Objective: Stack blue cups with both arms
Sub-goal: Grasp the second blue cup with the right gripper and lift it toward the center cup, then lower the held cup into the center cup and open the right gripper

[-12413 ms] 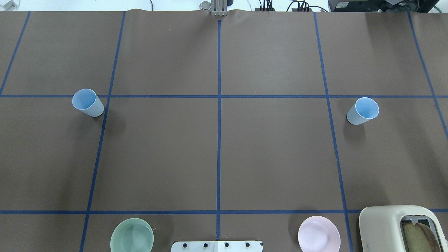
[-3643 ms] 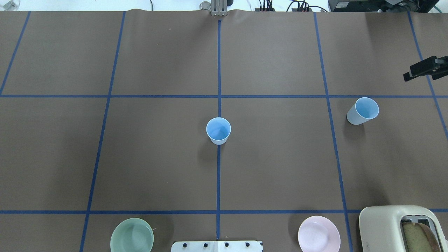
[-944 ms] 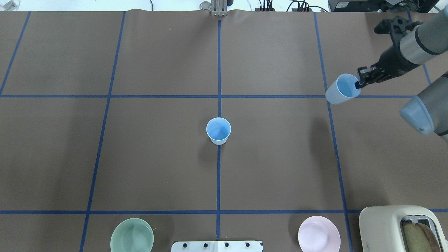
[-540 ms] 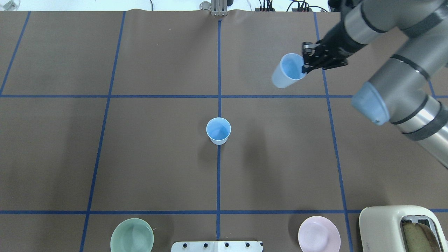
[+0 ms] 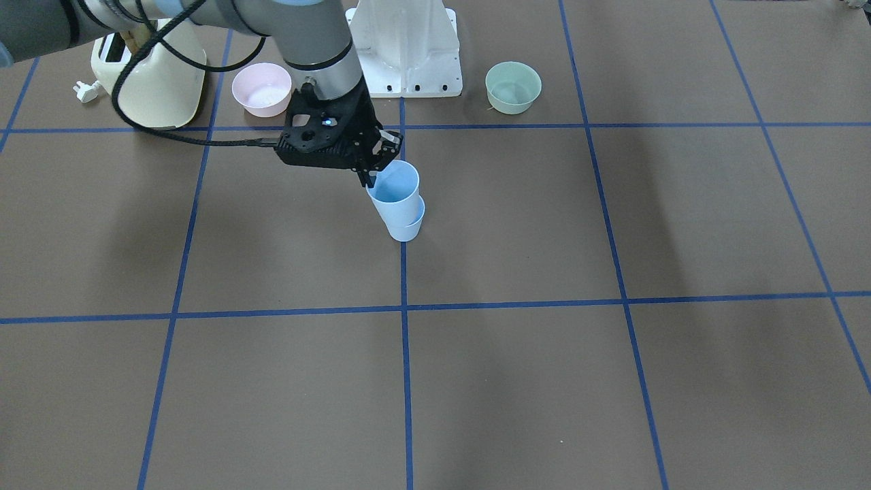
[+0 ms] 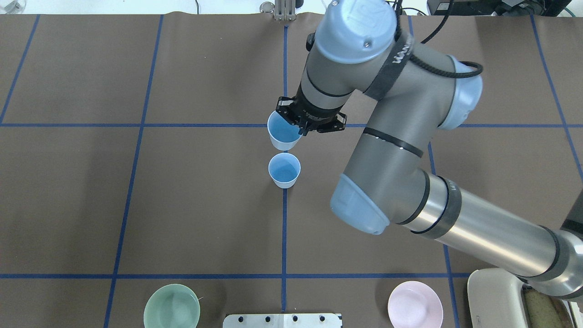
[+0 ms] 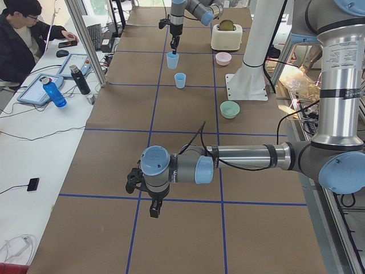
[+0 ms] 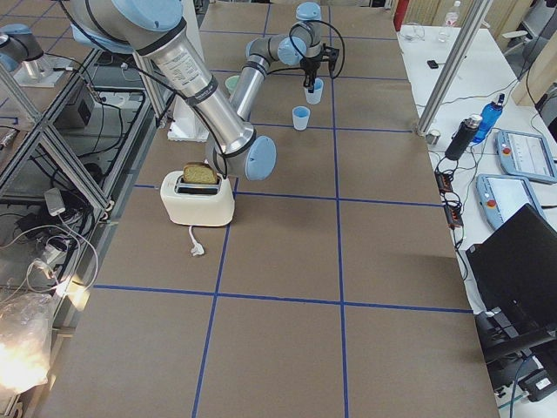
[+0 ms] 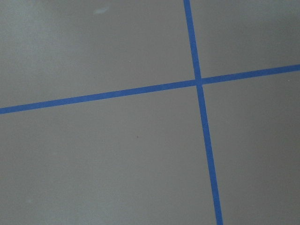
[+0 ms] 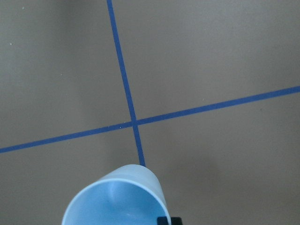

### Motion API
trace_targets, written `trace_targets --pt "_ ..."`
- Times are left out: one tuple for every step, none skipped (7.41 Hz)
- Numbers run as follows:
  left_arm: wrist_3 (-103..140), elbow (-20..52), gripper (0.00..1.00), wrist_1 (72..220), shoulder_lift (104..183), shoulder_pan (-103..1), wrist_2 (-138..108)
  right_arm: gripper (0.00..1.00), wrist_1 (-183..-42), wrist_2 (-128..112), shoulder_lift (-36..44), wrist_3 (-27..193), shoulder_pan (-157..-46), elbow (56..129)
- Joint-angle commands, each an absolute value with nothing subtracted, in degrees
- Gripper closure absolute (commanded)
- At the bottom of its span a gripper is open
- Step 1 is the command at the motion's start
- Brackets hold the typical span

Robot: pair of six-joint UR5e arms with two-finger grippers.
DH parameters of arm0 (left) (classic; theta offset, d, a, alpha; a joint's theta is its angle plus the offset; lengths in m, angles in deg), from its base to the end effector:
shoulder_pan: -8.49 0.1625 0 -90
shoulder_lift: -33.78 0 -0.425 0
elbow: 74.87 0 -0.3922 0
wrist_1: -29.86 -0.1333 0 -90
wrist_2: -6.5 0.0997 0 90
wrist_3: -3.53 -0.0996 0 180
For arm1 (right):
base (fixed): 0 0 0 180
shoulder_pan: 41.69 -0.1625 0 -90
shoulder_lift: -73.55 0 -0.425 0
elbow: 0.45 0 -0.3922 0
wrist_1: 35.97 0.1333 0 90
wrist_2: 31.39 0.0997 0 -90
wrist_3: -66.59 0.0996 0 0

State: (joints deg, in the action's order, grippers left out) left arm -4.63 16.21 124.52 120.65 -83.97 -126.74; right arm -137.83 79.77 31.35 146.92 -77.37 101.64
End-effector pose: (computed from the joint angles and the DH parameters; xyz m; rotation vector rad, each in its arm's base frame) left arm -0.0853 -0.4684 0.6688 0.1131 0.7477 0.1119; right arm -0.4690 -0.4566 0.0967 -0.0011 -0.9003 0.2683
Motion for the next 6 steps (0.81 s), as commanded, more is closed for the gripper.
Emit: trace_targets --pt "-4.6 16.2 0.02 124.5 120.7 -84.0 -126.7 1.00 -138.8 77.7 32.4 148.2 -74.7 98.3" --pt "-4.6 16.2 0.02 124.5 120.7 -84.0 -126.7 1.00 -139.0 77.7 31.9 148.2 -74.6 98.3" --pt "-4.6 16.2 0.02 124.5 120.7 -84.0 -126.7 1.00 -139.0 77.7 31.1 148.3 -74.0 98.3" --pt "-4.6 16.0 0.02 124.5 120.7 -84.0 -126.7 1.00 -139.0 77.7 30.9 148.3 -73.5 98.3" --pt "-4.6 15.9 0.02 124.6 120.7 -83.9 -126.7 1.00 -138.9 77.0 31.0 148.3 -72.5 98.2" --pt "-4.6 15.9 0.02 124.5 120.7 -84.0 -126.7 1.00 -138.9 76.2 31.1 148.2 -71.8 97.8"
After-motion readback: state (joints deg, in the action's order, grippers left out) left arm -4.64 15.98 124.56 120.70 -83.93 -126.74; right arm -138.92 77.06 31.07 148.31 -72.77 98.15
